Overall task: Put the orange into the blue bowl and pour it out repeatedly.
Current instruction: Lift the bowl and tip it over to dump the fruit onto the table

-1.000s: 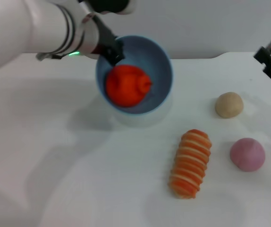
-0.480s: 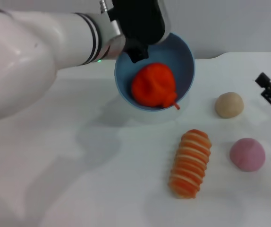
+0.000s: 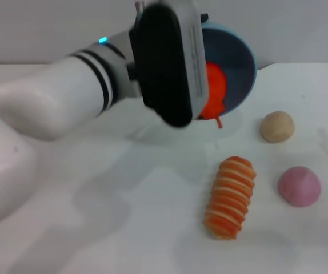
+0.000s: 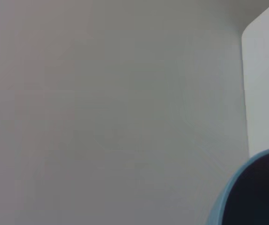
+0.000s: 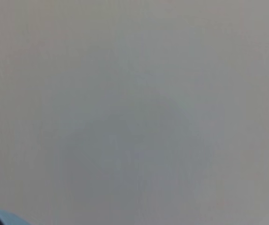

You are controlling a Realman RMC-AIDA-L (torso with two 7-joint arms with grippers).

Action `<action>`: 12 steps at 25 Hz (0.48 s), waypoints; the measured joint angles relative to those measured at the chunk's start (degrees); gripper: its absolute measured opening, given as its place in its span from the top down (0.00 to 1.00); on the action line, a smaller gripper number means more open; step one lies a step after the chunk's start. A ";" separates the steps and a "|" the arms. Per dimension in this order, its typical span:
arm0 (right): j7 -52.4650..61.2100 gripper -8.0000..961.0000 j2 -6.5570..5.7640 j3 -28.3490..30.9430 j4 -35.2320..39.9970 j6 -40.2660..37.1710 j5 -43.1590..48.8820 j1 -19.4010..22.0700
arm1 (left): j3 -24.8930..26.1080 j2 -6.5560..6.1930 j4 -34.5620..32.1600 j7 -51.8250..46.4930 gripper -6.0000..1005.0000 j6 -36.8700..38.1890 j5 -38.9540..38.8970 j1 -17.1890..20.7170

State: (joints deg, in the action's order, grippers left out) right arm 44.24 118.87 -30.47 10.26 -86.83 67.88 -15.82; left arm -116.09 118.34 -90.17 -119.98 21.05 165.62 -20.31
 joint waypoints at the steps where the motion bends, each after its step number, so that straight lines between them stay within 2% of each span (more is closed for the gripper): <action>1: -0.01 0.21 0.00 0.01 -0.09 0.00 0.00 -0.02 | -0.41 0.02 0.62 1.67 0.99 -1.59 0.01 0.44; 7: -0.03 0.21 0.00 -0.08 -0.34 -0.02 0.04 -0.33 | -5.87 0.19 6.03 16.81 0.99 -18.63 0.06 5.43; 12: -0.04 0.21 -0.03 -0.11 -0.46 0.19 0.14 -0.50 | -9.18 0.03 8.33 21.95 0.99 -27.42 0.04 7.56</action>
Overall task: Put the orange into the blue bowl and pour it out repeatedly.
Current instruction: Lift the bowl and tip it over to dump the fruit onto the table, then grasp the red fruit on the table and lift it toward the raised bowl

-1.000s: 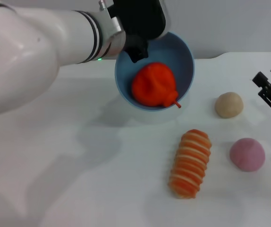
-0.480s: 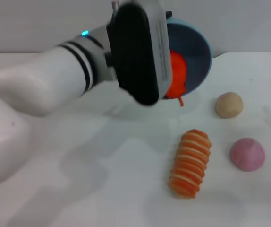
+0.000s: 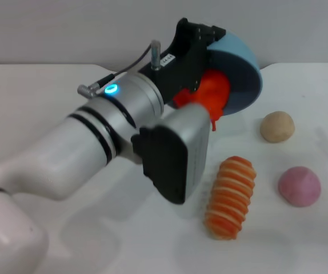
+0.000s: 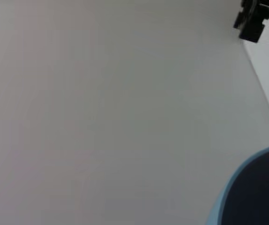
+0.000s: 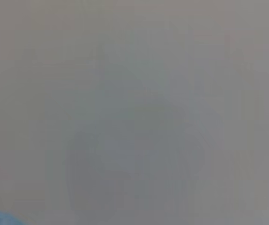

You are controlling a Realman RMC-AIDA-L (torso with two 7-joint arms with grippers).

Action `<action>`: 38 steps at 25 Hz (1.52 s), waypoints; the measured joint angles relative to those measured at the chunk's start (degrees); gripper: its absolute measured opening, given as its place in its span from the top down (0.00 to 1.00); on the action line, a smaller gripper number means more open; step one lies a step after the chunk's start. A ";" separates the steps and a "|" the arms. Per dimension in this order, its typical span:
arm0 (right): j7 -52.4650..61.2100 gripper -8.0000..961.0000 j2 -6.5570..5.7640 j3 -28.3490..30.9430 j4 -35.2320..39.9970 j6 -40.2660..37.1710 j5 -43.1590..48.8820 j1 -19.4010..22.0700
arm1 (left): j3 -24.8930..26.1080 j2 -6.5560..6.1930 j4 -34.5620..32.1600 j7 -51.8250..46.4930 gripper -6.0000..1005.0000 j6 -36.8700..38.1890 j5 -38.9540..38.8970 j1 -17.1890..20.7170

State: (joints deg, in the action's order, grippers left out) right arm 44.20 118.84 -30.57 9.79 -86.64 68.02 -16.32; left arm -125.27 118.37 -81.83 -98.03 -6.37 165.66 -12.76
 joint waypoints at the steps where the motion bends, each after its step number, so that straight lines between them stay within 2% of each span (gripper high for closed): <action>1: 0.00 0.21 0.00 0.03 -0.01 0.05 0.01 0.00 | -0.54 0.00 0.90 0.95 0.99 -2.24 -0.01 0.31; 7: 0.00 0.21 -0.10 0.03 0.09 0.29 0.23 -0.04 | -3.15 0.20 6.67 4.34 0.99 -15.18 -0.34 2.07; 16: 0.00 0.21 -0.19 0.15 0.22 0.42 0.03 -0.14 | -3.81 0.39 9.15 4.94 0.99 -18.30 -0.77 1.62; 19: 0.58 0.21 -0.18 1.24 -0.05 0.70 -0.02 -0.13 | -3.28 0.52 7.05 4.51 1.00 -16.20 -5.26 1.49; 21: 1.95 0.21 -0.16 2.86 -0.23 1.25 -0.04 -0.18 | -1.11 0.59 3.08 4.35 0.99 -9.60 -14.07 0.93; 22: 2.97 0.21 -0.17 3.41 -0.18 1.69 -0.06 -0.25 | 3.56 0.58 -1.25 3.50 0.99 0.64 -24.28 -0.53; 23: 4.24 0.21 -0.26 3.76 0.07 2.14 -0.06 -0.43 | 3.56 0.58 -1.25 3.50 0.99 0.64 -24.28 -0.53; 25: 6.99 0.21 -0.55 3.56 1.29 3.06 0.17 -0.74 | 9.27 0.35 -3.24 0.30 0.99 10.76 -32.50 -2.90; 27: 10.89 0.21 -0.80 2.90 3.59 4.38 1.50 -1.08 | 14.99 0.11 -3.52 -5.84 0.99 19.90 -37.22 -5.58; 30: 16.80 0.21 -0.90 2.38 8.09 6.35 5.65 -1.78 | 22.95 -0.12 -0.86 -15.92 0.99 34.13 -37.64 -11.27; 33: 23.04 0.21 -1.00 2.29 13.72 7.27 11.30 -2.84 | 30.08 -0.20 5.02 -22.64 0.99 47.96 -37.00 -17.48; 35: 28.34 0.21 -1.08 2.27 17.61 7.80 16.04 -3.62 | 33.49 -0.23 8.03 -27.57 0.99 52.39 -36.57 -19.79; 38: 36.31 0.21 -1.63 2.27 22.68 9.90 25.66 -5.82 | 36.86 -0.32 9.11 -32.90 0.99 55.76 -36.48 -20.98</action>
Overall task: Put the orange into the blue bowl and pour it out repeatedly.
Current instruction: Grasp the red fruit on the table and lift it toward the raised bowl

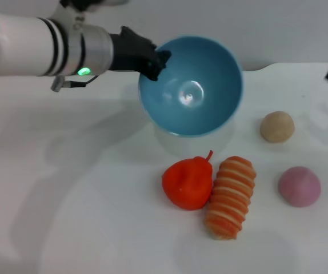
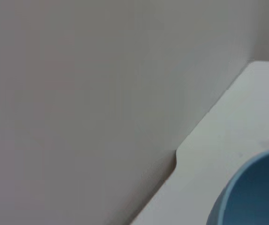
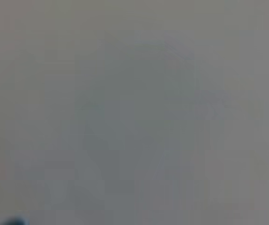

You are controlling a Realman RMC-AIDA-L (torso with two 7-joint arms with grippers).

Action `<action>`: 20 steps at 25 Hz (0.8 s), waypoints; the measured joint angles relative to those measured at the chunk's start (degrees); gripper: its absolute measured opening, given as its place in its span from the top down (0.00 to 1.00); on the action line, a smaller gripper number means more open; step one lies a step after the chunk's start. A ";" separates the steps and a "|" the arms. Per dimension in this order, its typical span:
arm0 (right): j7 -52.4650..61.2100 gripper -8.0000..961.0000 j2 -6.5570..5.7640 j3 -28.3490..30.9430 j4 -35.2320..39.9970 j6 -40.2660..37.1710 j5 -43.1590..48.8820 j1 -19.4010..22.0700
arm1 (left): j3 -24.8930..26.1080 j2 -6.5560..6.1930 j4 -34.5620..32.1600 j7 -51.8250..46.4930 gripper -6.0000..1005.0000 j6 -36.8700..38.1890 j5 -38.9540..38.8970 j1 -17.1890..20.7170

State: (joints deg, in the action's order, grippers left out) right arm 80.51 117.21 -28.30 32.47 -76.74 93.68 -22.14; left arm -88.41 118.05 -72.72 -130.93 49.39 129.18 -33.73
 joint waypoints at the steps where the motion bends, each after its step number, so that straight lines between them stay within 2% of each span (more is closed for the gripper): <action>1: 3.67 0.21 -0.55 -0.01 1.00 0.61 4.60 -1.31 | 1.27 -0.03 0.04 -1.32 0.99 1.21 0.03 -0.26; 4: 11.40 0.21 -1.70 -0.25 2.01 0.49 14.23 -4.58 | 4.50 -0.06 -0.86 -3.60 0.99 3.20 0.19 -0.29; 7: 16.82 0.21 -1.89 -2.43 2.20 0.22 21.23 -7.70 | 7.45 -0.08 -2.61 -4.55 0.99 4.72 0.30 -0.11; 10: 20.21 0.21 -1.16 -8.05 1.84 0.22 25.45 -10.47 | 8.75 -0.09 -3.37 -5.04 0.99 5.25 0.33 -0.14; 14: 21.26 0.21 1.04 -14.22 1.46 0.95 27.15 -13.03 | 8.20 -0.10 -2.90 -4.99 0.99 4.12 0.37 -0.26; 17: 22.39 0.21 1.32 -19.77 -2.37 2.75 28.04 -16.40 | 7.29 -0.10 -2.69 -4.85 0.99 3.17 0.39 0.08; 20: 23.68 0.21 1.29 -21.43 -3.55 3.62 28.99 -17.48 | 7.17 -0.10 -2.67 -4.82 0.99 2.98 0.41 0.31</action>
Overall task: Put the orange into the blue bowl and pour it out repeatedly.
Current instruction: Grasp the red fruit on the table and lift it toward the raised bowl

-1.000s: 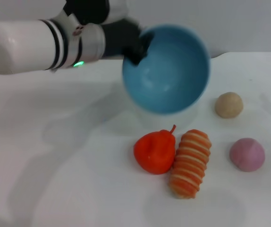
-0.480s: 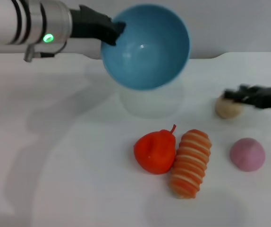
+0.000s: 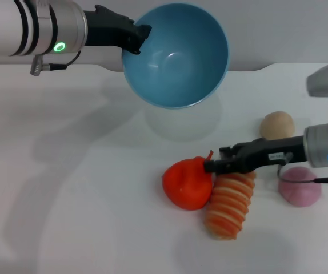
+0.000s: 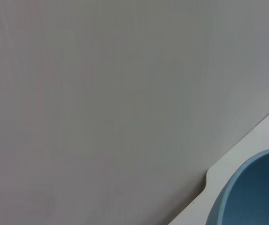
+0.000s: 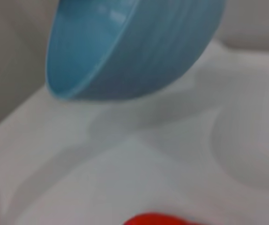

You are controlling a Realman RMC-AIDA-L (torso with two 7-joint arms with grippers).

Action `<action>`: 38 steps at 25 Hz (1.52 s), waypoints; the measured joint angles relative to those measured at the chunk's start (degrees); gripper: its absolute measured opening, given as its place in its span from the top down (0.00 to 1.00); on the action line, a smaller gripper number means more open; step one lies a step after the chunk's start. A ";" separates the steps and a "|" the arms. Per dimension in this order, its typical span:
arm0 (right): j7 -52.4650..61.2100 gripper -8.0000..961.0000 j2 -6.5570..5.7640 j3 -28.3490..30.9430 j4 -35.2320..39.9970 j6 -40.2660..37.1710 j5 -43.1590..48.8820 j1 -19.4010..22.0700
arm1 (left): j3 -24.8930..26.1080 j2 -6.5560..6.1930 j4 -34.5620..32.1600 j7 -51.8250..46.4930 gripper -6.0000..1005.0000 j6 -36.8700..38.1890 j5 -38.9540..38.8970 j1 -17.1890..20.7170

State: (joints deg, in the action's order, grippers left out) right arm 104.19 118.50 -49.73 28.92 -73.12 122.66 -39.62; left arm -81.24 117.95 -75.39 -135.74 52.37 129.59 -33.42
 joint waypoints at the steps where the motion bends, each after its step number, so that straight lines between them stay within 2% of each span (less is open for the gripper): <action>1: 0.39 0.21 0.11 -0.68 -0.24 0.40 0.28 -0.28 | -0.05 0.00 0.06 0.09 0.99 -0.06 0.01 0.06; 18: -4.21 0.21 0.59 -4.93 -8.64 5.28 -6.49 -2.41 | -3.56 0.08 0.67 0.21 1.00 -3.90 0.05 0.31; 28: -5.52 0.25 0.67 -9.16 -8.78 6.54 -6.84 -2.71 | -4.19 0.11 1.23 0.21 0.99 -4.57 0.05 0.56; 34: -6.32 0.44 0.74 -9.25 -8.61 6.53 -7.41 -2.59 | -4.42 0.02 1.23 0.21 0.99 -4.39 0.05 0.64; 38: -9.23 0.61 0.77 -9.26 -8.82 5.68 -10.12 -2.31 | -4.41 0.00 1.23 0.27 0.99 -4.19 0.05 0.54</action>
State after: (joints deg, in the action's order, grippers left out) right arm 94.95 119.27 -58.99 20.10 -67.43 112.54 -41.94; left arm -85.64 117.96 -74.17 -135.48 48.18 129.64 -32.88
